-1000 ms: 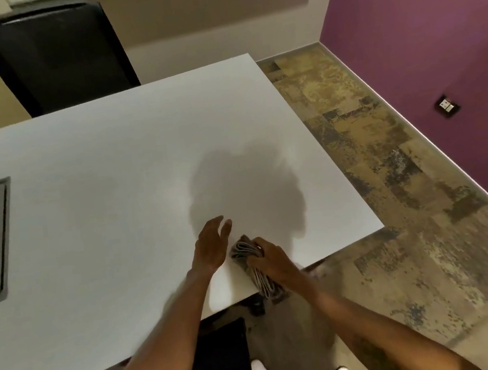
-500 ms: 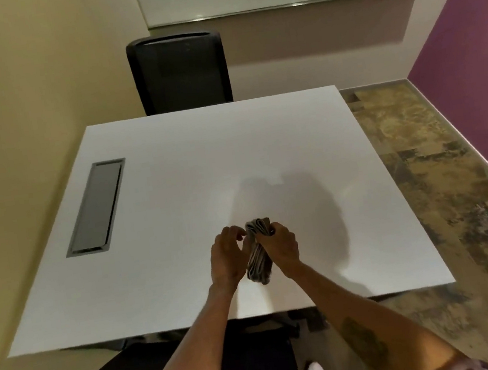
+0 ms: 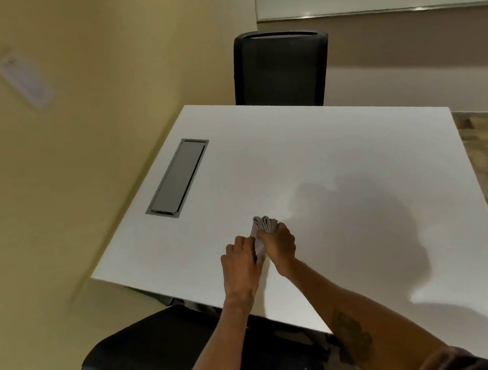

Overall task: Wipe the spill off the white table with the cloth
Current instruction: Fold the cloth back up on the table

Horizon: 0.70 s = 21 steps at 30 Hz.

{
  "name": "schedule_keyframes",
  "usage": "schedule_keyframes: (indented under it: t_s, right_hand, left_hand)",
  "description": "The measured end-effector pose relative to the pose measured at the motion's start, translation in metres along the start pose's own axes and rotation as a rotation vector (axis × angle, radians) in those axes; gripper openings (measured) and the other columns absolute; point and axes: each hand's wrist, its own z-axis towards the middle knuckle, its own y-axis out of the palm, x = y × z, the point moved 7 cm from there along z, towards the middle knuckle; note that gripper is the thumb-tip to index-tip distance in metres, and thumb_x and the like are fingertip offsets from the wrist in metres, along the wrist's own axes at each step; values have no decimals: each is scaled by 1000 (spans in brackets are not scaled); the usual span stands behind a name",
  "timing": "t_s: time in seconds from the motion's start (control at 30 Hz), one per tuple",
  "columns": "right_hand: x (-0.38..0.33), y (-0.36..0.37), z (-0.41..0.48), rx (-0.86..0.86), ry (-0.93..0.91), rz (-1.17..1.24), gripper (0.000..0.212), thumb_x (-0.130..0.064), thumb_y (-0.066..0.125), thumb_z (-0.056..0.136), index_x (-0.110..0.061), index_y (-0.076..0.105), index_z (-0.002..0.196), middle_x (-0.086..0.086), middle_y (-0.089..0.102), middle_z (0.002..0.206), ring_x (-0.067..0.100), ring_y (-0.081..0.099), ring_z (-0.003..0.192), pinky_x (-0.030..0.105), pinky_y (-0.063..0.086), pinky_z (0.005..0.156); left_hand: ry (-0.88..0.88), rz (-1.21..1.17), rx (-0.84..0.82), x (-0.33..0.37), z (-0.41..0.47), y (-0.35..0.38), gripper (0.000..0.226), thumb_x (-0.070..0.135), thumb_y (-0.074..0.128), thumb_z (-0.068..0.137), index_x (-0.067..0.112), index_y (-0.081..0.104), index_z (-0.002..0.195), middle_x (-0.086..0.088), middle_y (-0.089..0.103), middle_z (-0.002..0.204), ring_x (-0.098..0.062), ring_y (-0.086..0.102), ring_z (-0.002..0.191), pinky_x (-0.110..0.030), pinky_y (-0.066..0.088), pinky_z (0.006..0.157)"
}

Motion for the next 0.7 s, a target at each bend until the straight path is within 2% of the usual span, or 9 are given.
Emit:
schedule_keyframes:
  t_s: [0.1,0.23,0.33,0.43,0.5,0.6,0.7]
  right_hand:
    - [-8,37,0,-81,11,14,39,-33,67,82,-10,62,114,8,70,106,29,67,97,43,55,89]
    - [-15,99,0,-282,20,80,40,-39,66,76,-14,65,108,8,74,102,23,72,87,44,60,85]
    - [-26,136,-8,-394,-2,87,36,-40,65,83,-16,67,110,2,76,97,17,74,83,41,61,84]
    - [-36,163,-15,-432,-33,3,28,-37,56,92,-16,65,108,6,73,106,22,71,92,44,59,89]
    - [-40,179,-16,-450,-73,-110,27,-34,53,92,-16,63,108,10,70,112,26,68,98,48,57,91]
    - [-39,202,-11,-483,-119,-276,32,-29,53,90,-10,63,113,11,69,114,29,66,102,50,54,93]
    - [-34,215,-8,-504,-114,-393,39,-32,54,88,-13,62,122,10,68,120,30,64,109,50,52,97]
  left_hand:
    - [-49,39,40,-29,6,-12,28,28,62,98,18,64,124,-5,66,114,-25,62,98,-36,48,82]
    - [-155,16,98,-83,14,-31,20,26,61,97,16,69,112,-6,69,106,-28,66,89,-38,46,77]
    - [-285,-71,131,-138,19,-43,16,22,56,98,16,70,100,-6,69,101,-30,67,88,-35,35,75]
    - [-400,-178,90,-190,28,-45,20,16,47,98,19,65,88,-1,67,91,-27,64,85,-37,31,76]
    - [-476,-217,53,-222,34,-40,20,15,46,98,19,65,92,2,65,89,-24,58,83,-38,29,78]
    - [-572,-323,-6,-268,46,-26,18,18,48,100,25,64,94,2,68,85,-27,64,87,-47,44,90]
    - [-628,-382,-68,-301,57,-14,22,23,50,102,19,68,114,1,67,90,-32,65,96,-52,47,99]
